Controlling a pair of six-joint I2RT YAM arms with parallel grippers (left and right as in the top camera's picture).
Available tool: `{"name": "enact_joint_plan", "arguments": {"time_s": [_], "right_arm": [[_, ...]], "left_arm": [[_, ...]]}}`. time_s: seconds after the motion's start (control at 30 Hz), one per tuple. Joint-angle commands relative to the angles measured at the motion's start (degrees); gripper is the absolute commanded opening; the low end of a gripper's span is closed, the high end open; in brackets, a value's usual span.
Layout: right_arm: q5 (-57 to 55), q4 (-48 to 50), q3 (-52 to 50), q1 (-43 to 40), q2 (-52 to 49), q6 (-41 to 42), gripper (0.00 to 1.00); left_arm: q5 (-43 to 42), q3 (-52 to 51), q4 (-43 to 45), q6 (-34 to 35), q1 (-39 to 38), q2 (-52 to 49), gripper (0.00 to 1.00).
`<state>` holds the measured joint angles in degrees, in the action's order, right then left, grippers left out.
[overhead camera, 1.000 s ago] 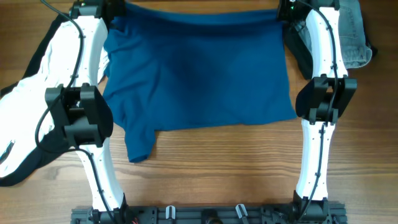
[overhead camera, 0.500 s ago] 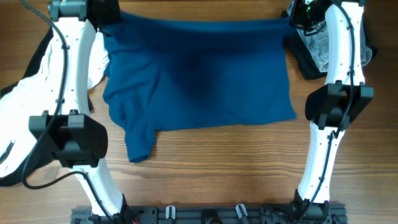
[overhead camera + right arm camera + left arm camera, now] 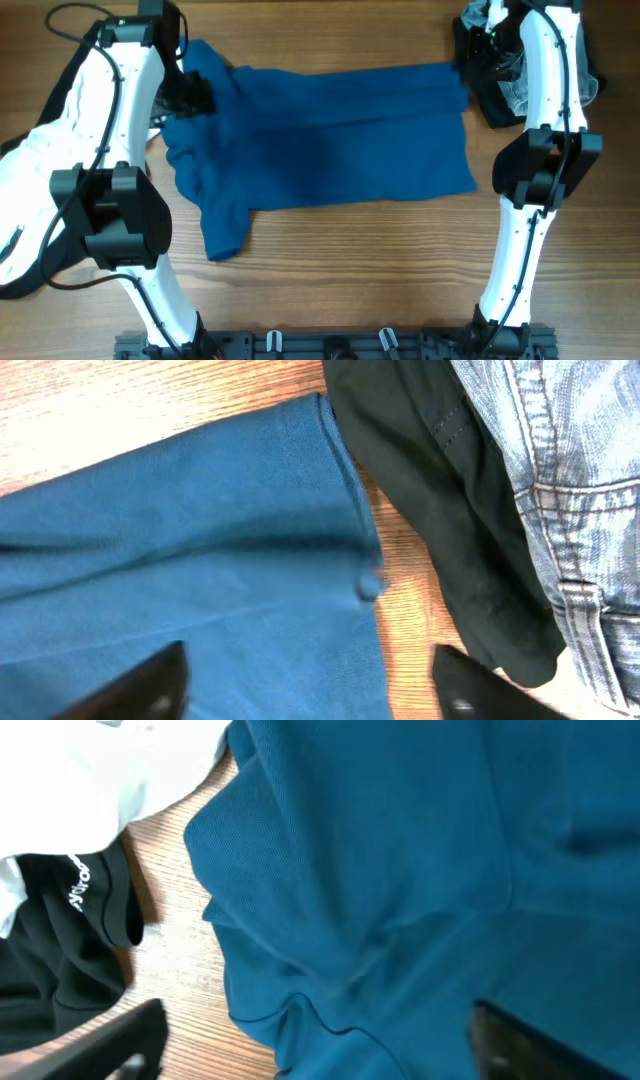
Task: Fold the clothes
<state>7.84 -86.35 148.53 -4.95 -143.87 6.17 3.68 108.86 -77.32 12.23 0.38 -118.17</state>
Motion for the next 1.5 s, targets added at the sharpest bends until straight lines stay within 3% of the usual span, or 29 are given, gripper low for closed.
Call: {"name": "enact_joint_plan", "arguments": {"time_s": [0.0, 0.1, 0.23, 0.37, 0.53, 0.63, 0.7, 0.83, 0.97, 1.0, 1.03, 1.07, 1.17, 1.2, 1.37, 1.4, 1.47], "right_arm": [[1.77, -0.42, 0.90, -0.96, 4.59, 0.55, 0.83], [1.88, -2.56, 0.90, -1.29, 12.48, 3.17, 0.83], [0.96, -5.84, -1.03, -0.94, 21.97, 8.04, 0.82], [-2.62, -5.81, -18.95, -0.52, 32.20, 14.73, 0.82], [-8.94, 2.60, -50.10, 0.98, 41.75, 26.27, 0.82], [-8.92, 10.58, -61.13, 0.98, 42.51, 28.33, 0.81], [-8.90, 15.10, -65.37, 0.98, 42.51, 28.33, 0.81], [-7.26, 26.34, -75.21, 0.98, 42.45, 28.28, 0.81], [-4.17, 33.22, -81.92, 0.98, 42.40, 28.28, 0.80], [-4.15, 34.69, -83.19, 0.98, 42.40, 28.28, 0.77], [-4.20, 36.30, -84.80, 0.98, 42.38, 28.33, 0.75], [-4.42, 37.68, -86.27, 0.98, 42.27, 28.35, 0.73], [-4.37, 40.30, -91.06, 0.98, 42.07, 28.55, 0.72], [-4.35, 40.92, -92.45, 0.98, 42.07, 29.51, 0.71], [-3.78, 48.30, -97.37, 0.98, 42.07, 30.34, 0.50], [-3.74, 49.07, -97.39, 0.98, 42.07, 30.36, 0.31], [-3.13, 48.68, -97.35, 0.92, 42.14, 30.21, 0.04]], "left_arm": [[0.50, 2.14, 0.11, 0.07, 0.72, 2.29, 1.00], [0.07, 4.85, -0.09, 2.80, 1.01, 8.70, 1.00], [-2.34, 4.72, -7.10, 7.63, 0.85, 15.93, 1.00], [-2.16, 1.09, -12.59, 13.11, 0.31, 19.54, 1.00], [-2.19, -27.65, -0.94, 26.05, -3.89, 30.45, 1.00], [-4.42, -47.93, 9.64, 33.24, -5.09, 33.16, 0.98], [-6.82, -55.56, 15.61, 33.64, -5.11, 33.09, 0.97], [-7.32, -67.01, 26.88, 33.18, -5.11, 33.05, 0.77], [-11.32, -73.48, 33.42, 33.24, -5.11, 33.05, 0.67], [-11.37, -74.44, 35.15, 33.24, -5.11, 33.05, 0.57], [-11.28, -75.01, 36.46, 33.22, -5.11, 33.05, 0.26], [-10.82, -75.01, 36.65, 33.22, -5.09, 33.05, 0.04], [-10.45, -73.13, 35.34, 32.92, -4.70, 33.27, 0.04], [-10.19, -70.05, 32.59, 30.01, -4.61, 34.05, 0.04], [2.49, -55.19, 17.70, 24.57, -4.61, 40.48, 0.04], [4.59, -53.05, 16.04, 23.96, -4.61, 41.94, 0.04], [7.93, -50.29, 13.73, 23.96, -4.61, 44.33, 0.04]]}}
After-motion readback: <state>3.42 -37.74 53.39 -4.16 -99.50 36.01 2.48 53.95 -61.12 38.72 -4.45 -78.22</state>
